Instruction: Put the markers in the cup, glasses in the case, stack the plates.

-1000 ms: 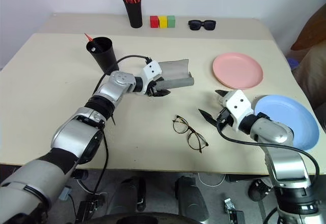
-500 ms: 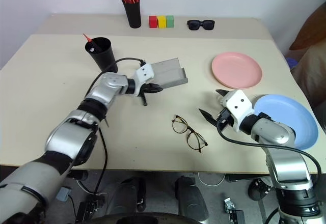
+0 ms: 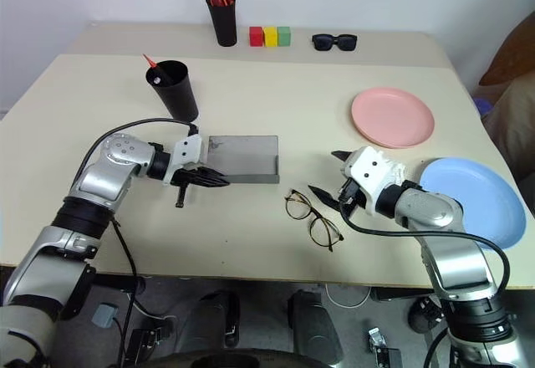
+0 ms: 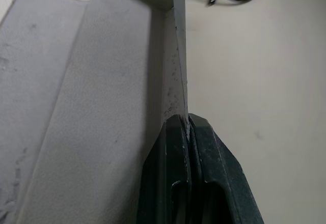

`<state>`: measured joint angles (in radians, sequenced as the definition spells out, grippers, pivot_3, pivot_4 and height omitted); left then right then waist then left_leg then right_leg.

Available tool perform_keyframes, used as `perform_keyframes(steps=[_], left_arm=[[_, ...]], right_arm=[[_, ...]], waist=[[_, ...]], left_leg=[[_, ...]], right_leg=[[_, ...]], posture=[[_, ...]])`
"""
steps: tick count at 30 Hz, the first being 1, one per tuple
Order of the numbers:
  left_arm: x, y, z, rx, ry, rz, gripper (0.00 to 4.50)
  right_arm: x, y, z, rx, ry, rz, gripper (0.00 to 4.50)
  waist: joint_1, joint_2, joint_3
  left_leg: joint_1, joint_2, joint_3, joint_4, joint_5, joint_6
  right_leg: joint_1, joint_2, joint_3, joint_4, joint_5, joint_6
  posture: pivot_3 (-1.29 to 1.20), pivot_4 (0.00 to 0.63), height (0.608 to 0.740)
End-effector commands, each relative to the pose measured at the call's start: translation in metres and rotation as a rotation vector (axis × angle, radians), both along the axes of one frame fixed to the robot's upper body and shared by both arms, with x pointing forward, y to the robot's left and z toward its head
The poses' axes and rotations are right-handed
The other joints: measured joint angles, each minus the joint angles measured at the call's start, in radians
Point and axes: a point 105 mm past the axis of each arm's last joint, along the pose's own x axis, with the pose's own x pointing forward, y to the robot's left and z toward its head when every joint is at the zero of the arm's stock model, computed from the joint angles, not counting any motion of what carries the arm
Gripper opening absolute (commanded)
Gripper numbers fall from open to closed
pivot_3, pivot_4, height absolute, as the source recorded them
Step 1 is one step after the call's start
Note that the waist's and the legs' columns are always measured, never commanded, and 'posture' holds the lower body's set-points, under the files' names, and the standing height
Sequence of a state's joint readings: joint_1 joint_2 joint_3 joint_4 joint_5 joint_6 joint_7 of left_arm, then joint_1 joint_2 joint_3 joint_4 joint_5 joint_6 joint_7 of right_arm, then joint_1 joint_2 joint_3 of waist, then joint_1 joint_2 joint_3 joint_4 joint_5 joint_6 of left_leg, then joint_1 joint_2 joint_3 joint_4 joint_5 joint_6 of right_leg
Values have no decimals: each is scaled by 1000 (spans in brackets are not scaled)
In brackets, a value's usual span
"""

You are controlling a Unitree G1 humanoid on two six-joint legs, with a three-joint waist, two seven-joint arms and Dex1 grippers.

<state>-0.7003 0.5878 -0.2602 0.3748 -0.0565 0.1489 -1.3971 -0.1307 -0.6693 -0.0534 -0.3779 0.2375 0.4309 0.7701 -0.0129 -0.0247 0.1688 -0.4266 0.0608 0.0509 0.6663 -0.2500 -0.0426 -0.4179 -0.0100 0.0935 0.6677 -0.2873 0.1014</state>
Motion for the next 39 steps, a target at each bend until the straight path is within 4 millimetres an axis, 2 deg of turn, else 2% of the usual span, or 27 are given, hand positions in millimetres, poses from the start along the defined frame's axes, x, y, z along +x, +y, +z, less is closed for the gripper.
perform_keyframes(steps=[1, 5, 9, 11, 13, 24, 29, 32, 39], left_arm=[[2, -3, 9, 0, -68, -15, 833], [8, -3, 15, -26, -108, 17, 833], [13, -5, 34, -118, -170, 69, 833], [8, -7, 49, -204, -212, 95, 833], [-2, -7, 52, -226, -240, 92, 833], [-70, -16, 25, -212, -131, 66, 833], [-77, -21, 16, -208, -109, 80, 833], [-76, -22, 15, -219, -104, 90, 879], [-73, -24, 16, -234, -111, 108, 879]], right_arm=[[-5, 1, 7, 15, 35, 27, 4500], [-14, 4, 3, 17, 132, 35, 4500], [-23, 11, 7, 48, 193, 47, 4500], [-27, 13, 6, 26, 229, 36, 4500], [-29, 12, 3, -17, 249, 14, 4500], [-34, 17, -11, -101, 336, -85, 4500], [-35, 18, -19, -117, 360, -102, 4500], [-33, 18, -21, -115, 367, -118, 3709], [-32, 16, -25, -123, 385, -133, 151]], waist=[[0, 0, 0], [0, 0, 0], [0, 0, 0], [-2, 0, 0], [-2, 0, 0], [-2, 1, -1], [-2, 1, -1], [-3, 1, -1], [-3, 1, -1]], left_leg=[[0, 0, 0, 0, 0, 0], [0, 0, 0, 0, 0, 0], [0, 0, 0, 0, 0, 0], [0, 0, -1, 0, 0, 0], [0, 1, 0, 0, 0, 0], [0, 1, 0, 0, 0, 0], [1, 1, 0, 0, 0, 1], [1, 1, 0, 0, 0, 1], [1, 1, 0, 0, 0, 1]], right_leg=[[0, 0, 0, 0, 0, 0], [0, 0, 0, 0, 0, 0], [0, 0, 0, 0, 0, 0], [0, 0, 0, 0, 0, 0], [0, 0, 0, 0, 0, 0], [0, -1, 0, 0, 0, 0], [0, 0, 0, 0, 0, 0], [0, 0, 0, 0, 0, 0], [0, 0, 0, 0, 0, 0]], posture=[[0, 150, 732], [0, 150, 732], [0, 150, 732], [0, 150, 732], [0, 150, 732], [0, 150, 732], [0, 150, 732], [0, 150, 732], [0, 150, 732]])
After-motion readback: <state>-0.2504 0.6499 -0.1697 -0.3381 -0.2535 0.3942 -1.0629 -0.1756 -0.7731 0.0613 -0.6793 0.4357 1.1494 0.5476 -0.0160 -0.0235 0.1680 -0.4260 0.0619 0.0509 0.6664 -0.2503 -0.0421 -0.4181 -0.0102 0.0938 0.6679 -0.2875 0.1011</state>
